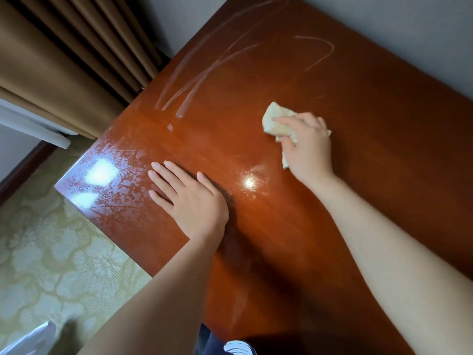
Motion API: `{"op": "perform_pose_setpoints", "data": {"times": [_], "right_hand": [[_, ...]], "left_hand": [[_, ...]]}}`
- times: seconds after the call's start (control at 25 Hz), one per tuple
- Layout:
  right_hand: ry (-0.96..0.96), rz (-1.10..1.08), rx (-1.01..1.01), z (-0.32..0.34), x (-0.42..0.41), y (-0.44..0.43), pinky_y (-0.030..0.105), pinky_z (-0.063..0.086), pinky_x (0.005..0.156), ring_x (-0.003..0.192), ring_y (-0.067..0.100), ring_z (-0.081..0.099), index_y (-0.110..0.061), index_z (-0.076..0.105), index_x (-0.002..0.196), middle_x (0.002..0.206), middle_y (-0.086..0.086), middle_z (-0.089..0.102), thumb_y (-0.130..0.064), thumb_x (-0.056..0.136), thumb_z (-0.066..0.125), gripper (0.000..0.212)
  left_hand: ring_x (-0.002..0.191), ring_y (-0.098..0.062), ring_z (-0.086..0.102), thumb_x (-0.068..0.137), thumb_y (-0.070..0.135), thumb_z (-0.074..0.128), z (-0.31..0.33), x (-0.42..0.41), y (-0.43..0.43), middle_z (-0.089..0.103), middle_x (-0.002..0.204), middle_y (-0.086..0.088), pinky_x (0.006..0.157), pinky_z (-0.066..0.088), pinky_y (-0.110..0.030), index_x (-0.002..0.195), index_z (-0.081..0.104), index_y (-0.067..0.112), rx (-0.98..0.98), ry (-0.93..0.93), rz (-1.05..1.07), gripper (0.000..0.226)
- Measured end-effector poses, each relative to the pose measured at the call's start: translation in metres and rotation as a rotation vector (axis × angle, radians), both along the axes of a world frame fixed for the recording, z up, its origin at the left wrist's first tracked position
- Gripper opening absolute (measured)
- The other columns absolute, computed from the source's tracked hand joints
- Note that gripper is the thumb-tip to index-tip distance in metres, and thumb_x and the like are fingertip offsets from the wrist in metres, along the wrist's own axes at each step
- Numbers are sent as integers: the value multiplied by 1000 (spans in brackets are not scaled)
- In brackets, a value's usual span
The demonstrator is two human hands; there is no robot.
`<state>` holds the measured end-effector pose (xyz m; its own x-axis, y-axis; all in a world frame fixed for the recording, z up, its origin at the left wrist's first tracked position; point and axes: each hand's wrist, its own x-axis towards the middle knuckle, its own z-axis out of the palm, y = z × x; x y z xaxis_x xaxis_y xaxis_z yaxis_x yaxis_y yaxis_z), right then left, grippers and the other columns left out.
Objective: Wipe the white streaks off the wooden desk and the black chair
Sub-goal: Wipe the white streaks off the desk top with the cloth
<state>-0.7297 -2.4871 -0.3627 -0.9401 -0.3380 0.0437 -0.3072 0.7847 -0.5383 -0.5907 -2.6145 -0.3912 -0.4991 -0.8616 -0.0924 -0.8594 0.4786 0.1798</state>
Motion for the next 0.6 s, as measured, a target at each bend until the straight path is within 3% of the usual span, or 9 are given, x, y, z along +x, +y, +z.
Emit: {"op": "perform_pose_setpoints", "data": {"times": [0.28,0.48,0.6], "right_hand": [[-44,153,-103,-3,84,39,21,35,87,97,8,43,-21,70,110,102,-2,63,-1,78,69,38],[58,51,-97,-5,94,70,36,48,85,93,24,54,-18,71,109,101,1,64,6,75,69,42],[100,-76,-46,-5,52,78,22,35,85,89,31,56,-17,71,109,101,5,64,6,76,65,40]], "left_hand": [[147,-29,-4,101,32,19,1,-2,1,-1,159,-16,118,-1,-49,151,3,1,12,-12,-10,60],[147,-29,-6,101,32,18,0,2,0,-2,159,-16,118,-2,-48,151,1,2,13,-12,-11,61],[147,-29,-6,101,32,19,0,-1,1,-1,159,-16,118,-2,-48,151,2,2,12,-2,-11,61]]}}
